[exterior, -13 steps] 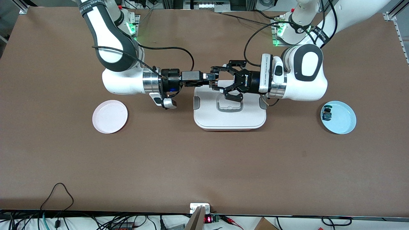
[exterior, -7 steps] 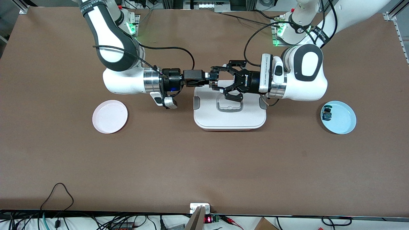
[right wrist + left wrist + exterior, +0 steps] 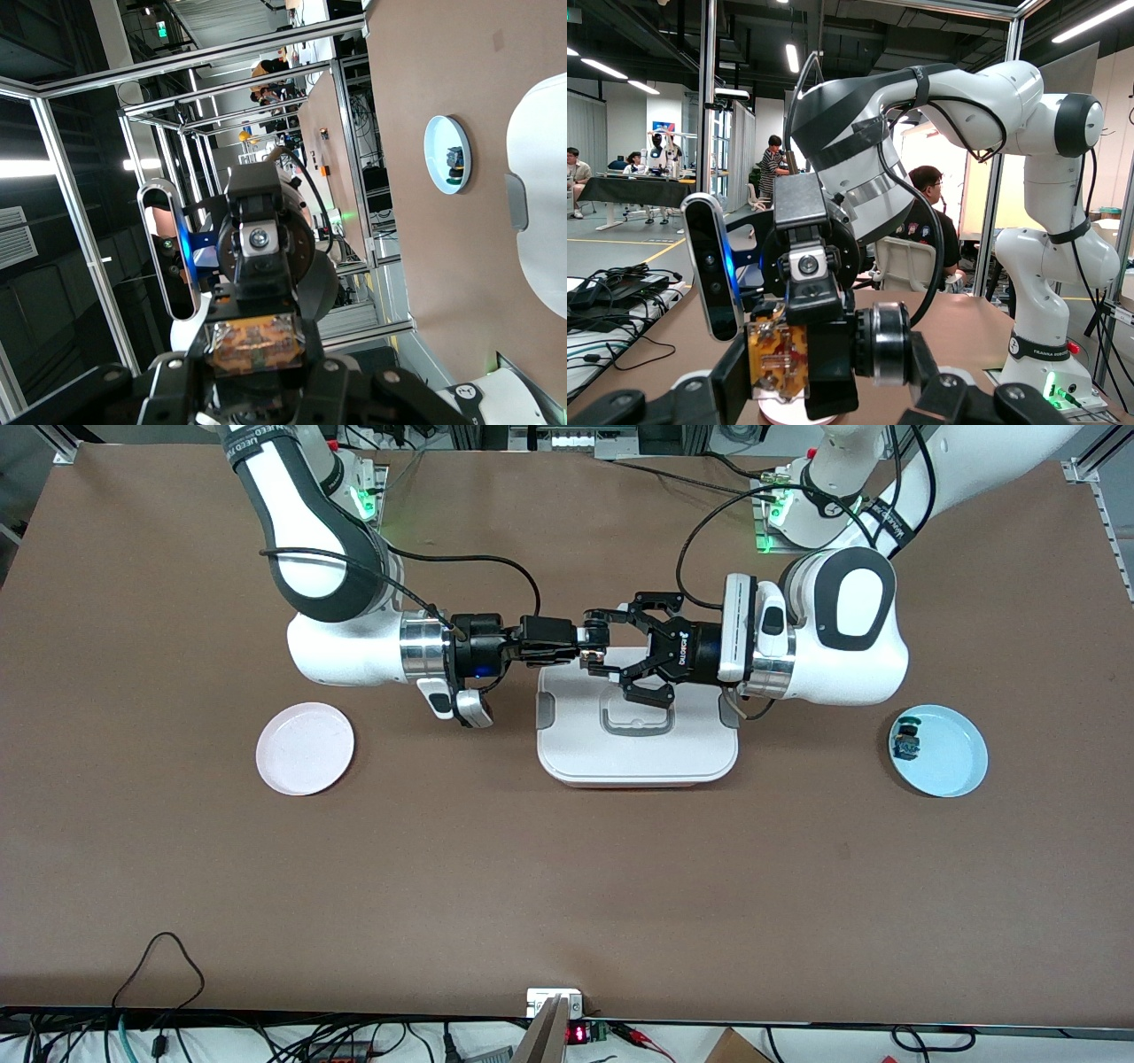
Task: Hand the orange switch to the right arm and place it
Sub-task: 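Close the right gripper on the switch held by the left gripper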
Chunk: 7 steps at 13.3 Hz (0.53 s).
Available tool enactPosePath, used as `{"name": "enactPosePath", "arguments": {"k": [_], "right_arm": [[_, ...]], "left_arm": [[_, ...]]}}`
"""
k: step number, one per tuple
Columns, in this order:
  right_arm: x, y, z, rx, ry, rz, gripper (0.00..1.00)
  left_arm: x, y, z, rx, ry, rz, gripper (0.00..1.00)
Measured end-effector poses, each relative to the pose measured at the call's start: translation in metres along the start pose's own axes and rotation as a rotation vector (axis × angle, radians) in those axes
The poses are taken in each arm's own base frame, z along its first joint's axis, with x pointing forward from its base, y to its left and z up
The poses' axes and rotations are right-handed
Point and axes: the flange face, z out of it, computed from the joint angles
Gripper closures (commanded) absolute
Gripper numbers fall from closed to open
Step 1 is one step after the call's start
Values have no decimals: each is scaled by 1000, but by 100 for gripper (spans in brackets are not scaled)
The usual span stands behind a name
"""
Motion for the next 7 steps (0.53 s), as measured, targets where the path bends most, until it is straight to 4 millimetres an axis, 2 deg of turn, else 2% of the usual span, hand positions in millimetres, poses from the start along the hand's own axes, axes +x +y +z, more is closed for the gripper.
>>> {"name": "enactPosePath", "arguments": {"k": [3,4,5,7], "right_arm": [[0,1,0,0,0,-1,100],[0,1,0,-1,0,-1,100],[0,1,0,-1,0,-1,100],[-1,3,0,-2,0,-3,100]], "left_arm": [[-1,0,0,0,-1,3,85],[-1,0,0,0,-1,2,64],[-1,0,0,0,-2,2,1],[-2,1,1,-1,-2,0,0]]}}
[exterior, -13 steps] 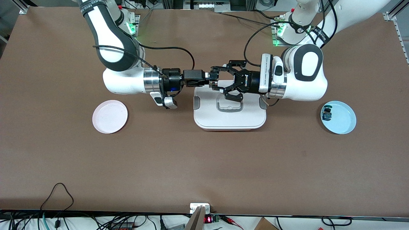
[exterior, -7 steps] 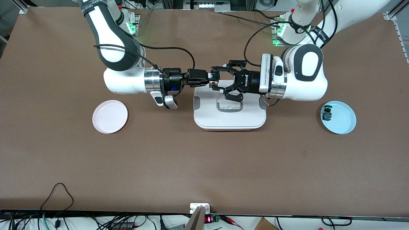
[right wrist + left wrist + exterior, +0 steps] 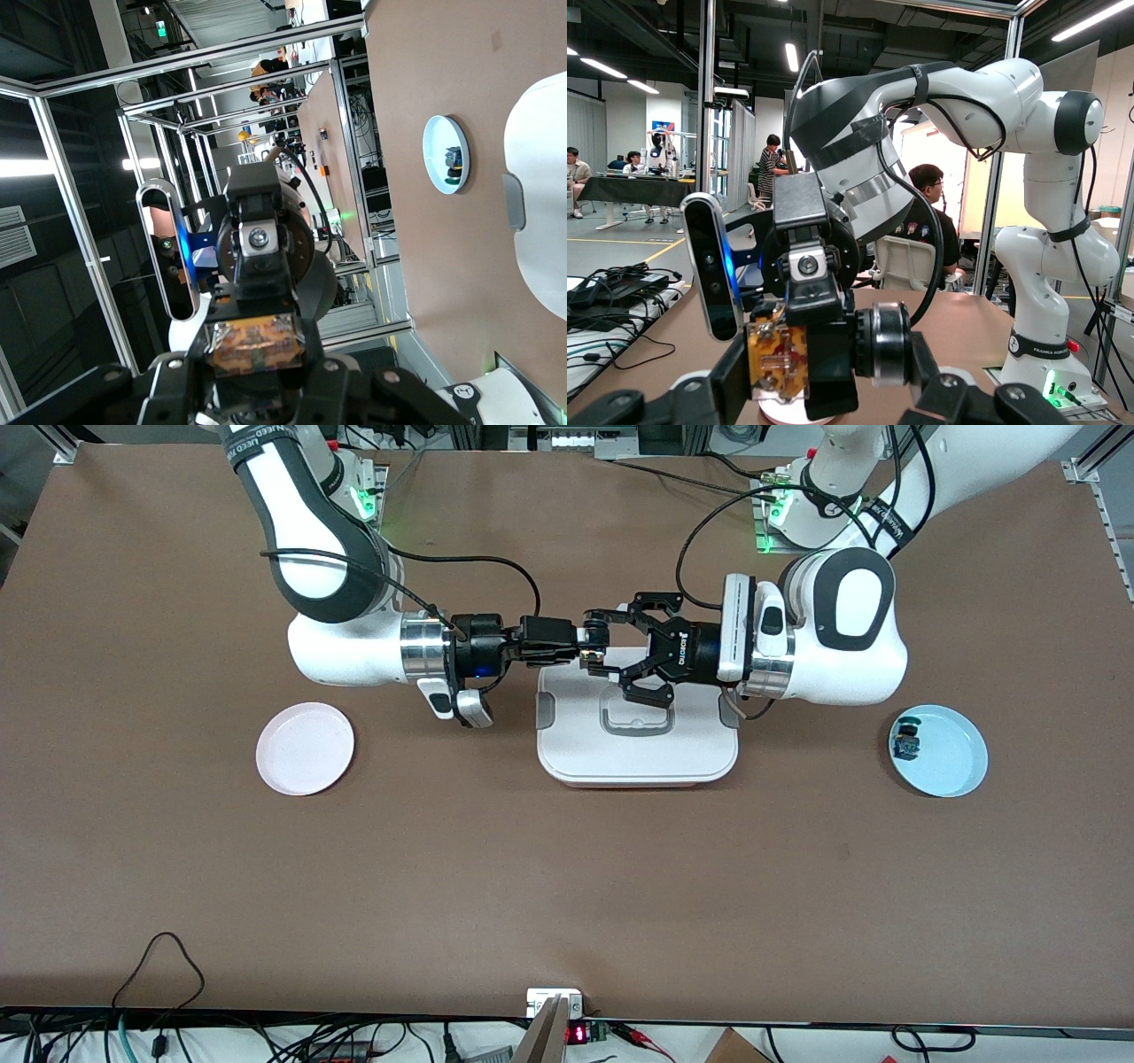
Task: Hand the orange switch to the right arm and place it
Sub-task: 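Open the left gripper and pull it back from the switch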
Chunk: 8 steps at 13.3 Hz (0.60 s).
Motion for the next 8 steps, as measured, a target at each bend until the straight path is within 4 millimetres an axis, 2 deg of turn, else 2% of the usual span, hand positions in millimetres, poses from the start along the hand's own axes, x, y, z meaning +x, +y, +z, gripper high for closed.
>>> {"name": "enactPosePath", "arguments": {"k": [3,5,8], "right_arm": [[0,4,-1,-3,1,-31,100],[0,6,-1,-6,1,-33,100],[1,6,-3,-6,6,-34,100]], "left_arm": [[-1,-2,-3,6,0,-1,0],[-2,-5,-13,5,10,-6,0],[-15,-15,-55,-30,65,-30,0]]}}
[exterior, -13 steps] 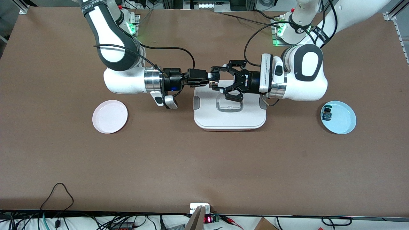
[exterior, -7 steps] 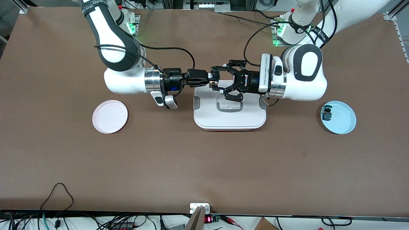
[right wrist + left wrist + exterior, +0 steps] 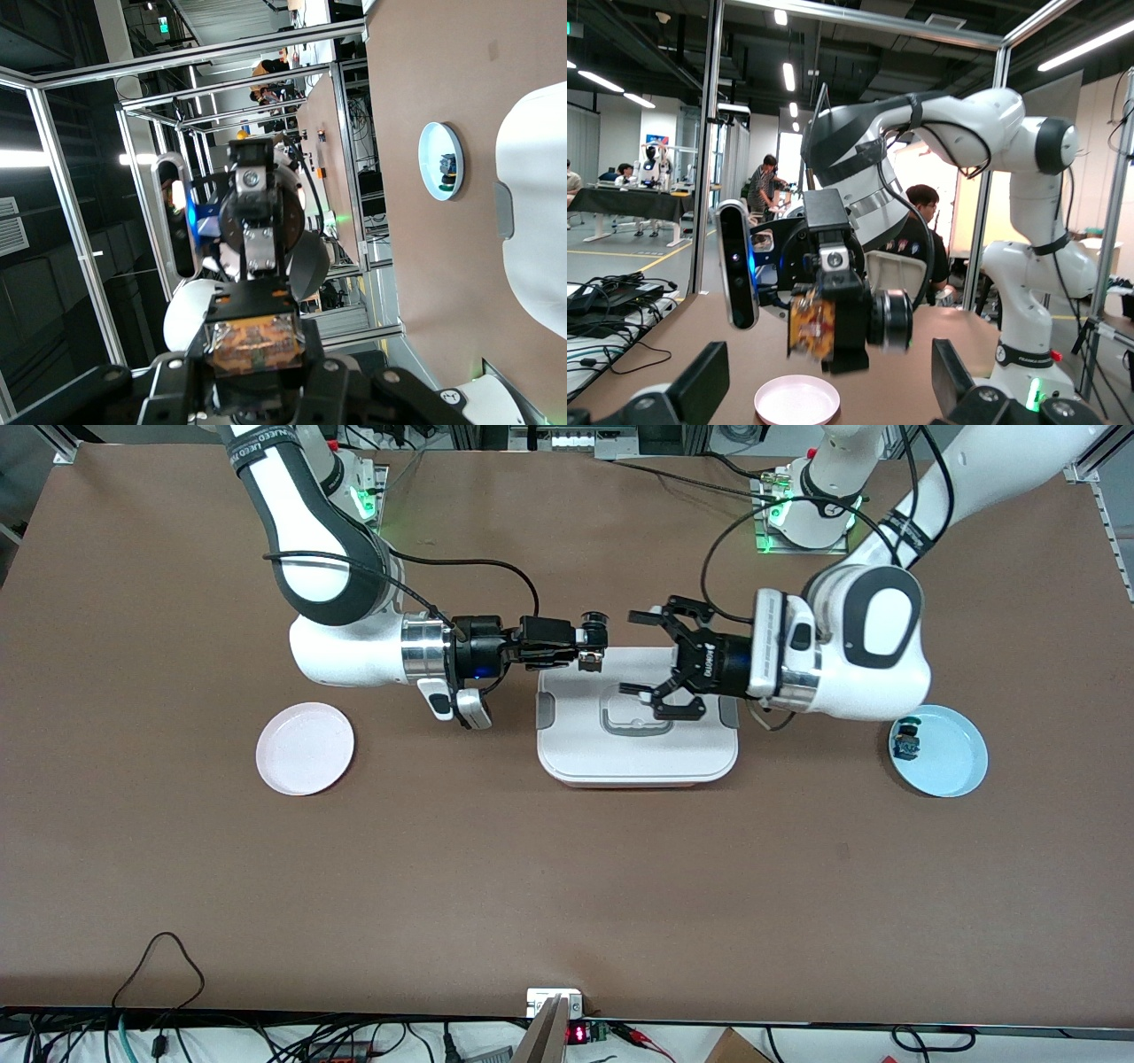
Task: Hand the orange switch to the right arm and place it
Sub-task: 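Open the left gripper and pull it back from the switch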
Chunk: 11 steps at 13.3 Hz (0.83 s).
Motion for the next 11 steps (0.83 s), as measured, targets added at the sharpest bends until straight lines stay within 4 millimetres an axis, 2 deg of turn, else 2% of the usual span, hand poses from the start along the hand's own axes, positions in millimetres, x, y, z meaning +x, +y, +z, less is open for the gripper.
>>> {"name": "enactPosePath", "arguments": {"k": [2,4,6,9,11], "right_arm": [[3,-4,-7,2,12,-5,100],[7,-7,-16,6,26,-10,100],[14,-8,-33,17,36,-5,100],[32,-2,-89,61,25,14,100],[42,3,-133,30,8,5,100]], "left_arm": [[-9,-6,-38,-9,34,-14,0],[-16,-9,-74,-32,-6,10,0],[-5,-10,-116,-87,-105,29,0],[26,-10,-183,-162,-336,6,0],[38,-10,-205,-184,-499,-34,0]]}}
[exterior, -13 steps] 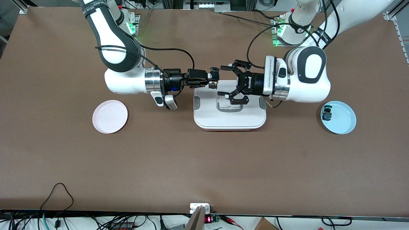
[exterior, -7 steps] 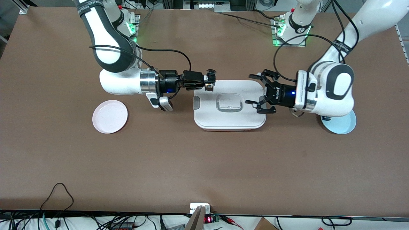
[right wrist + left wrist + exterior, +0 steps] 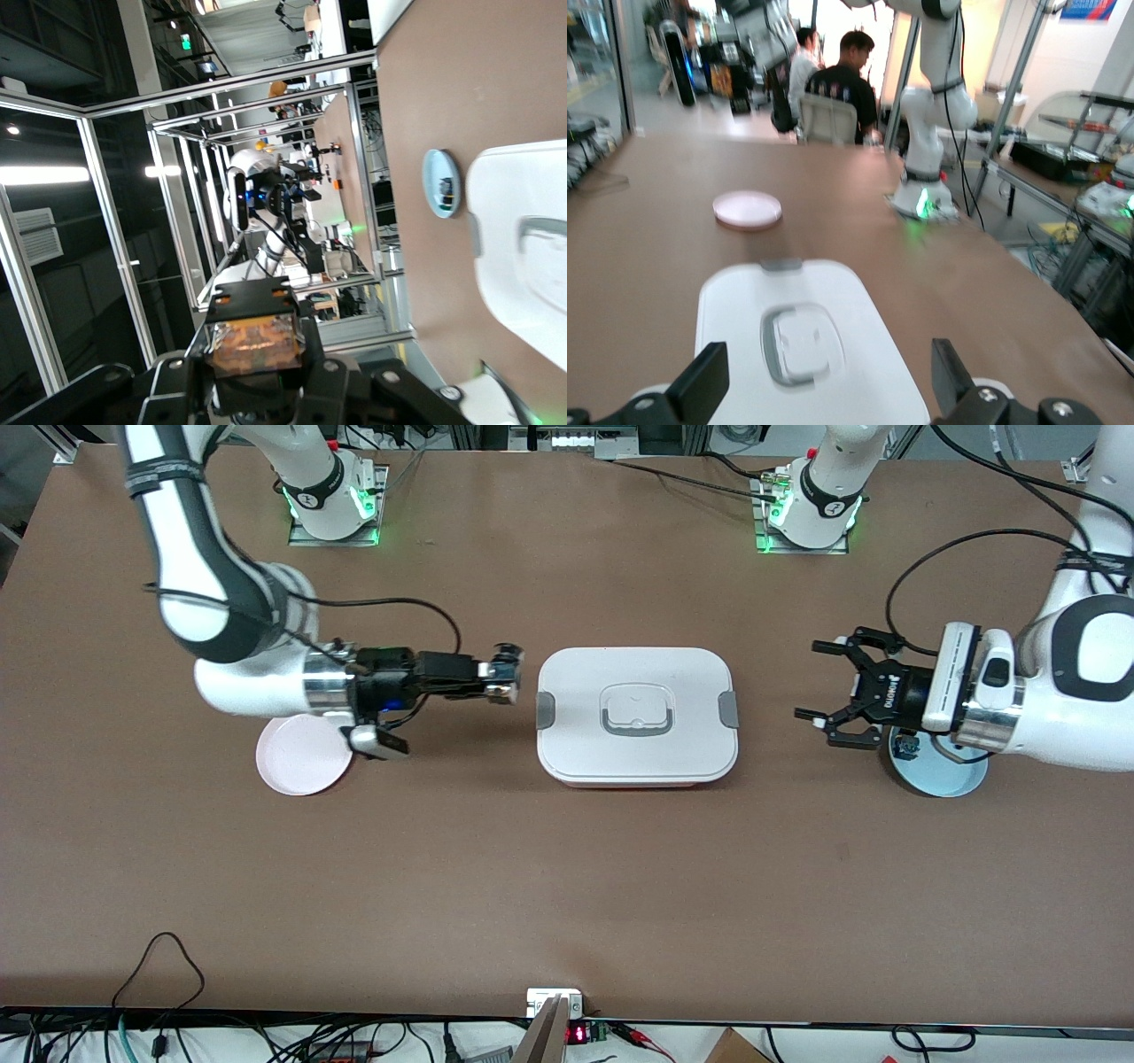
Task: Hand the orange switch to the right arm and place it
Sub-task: 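Open the left gripper and pull it back from the switch, then move the switch with the right gripper over the white plate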
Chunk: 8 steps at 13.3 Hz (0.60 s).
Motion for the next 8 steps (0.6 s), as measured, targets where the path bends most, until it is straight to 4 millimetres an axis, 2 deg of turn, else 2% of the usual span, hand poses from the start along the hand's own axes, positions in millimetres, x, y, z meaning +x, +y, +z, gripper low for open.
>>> {"name": "enactPosePath", "arguments": {"k": [2,5,8], "right_arm": [[3,2,-32,-54,-20,-14,100],[-1,12,-65,-220,-89,-39,100],[-14,18,-109,-440,-199,-61,100]], "left_arm": [[1,1,-3,-20,-108,-42,0],[-4,3,-3,-29,-226,-118,0],[15,9,-15,7,-311,-208,0]]}}
